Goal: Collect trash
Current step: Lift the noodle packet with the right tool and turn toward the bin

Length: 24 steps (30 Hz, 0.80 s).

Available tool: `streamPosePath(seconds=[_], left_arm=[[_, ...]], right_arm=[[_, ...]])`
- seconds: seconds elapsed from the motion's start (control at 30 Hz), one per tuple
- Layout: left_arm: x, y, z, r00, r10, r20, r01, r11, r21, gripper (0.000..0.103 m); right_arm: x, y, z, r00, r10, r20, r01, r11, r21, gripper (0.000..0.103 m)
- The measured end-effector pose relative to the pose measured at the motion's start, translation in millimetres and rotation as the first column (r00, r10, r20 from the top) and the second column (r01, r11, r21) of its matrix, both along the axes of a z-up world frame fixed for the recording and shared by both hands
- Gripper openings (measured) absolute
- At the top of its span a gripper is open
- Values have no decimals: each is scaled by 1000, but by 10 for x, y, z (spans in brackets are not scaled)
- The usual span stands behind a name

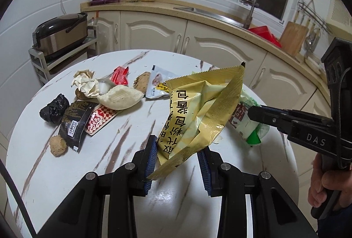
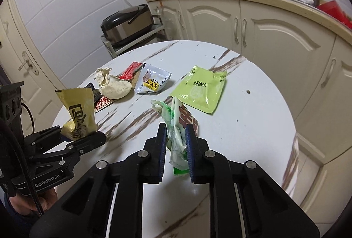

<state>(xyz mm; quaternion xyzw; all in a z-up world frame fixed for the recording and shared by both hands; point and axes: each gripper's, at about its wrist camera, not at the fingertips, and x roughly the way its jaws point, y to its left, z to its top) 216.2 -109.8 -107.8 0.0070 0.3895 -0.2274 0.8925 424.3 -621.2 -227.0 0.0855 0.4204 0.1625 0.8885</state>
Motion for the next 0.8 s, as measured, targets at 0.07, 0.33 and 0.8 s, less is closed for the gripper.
streamPosePath(seconds=[0.07,0.33,0.8], left_arm=[[-42,-38,27,1000,-9,5,9,1000,5,32],[-196,-202,89,999,-49,16,48,999,25,32],[-351,-590,199,991,-131,42,129,991,42,32]], right_arm=[[-44,-37,16,1000,-2,5,2,1000,5,15],[-207,-192,34,999,-29,13,29,999,17,12],[-490,-500,194,996,-72,60,70,997,31,12]])
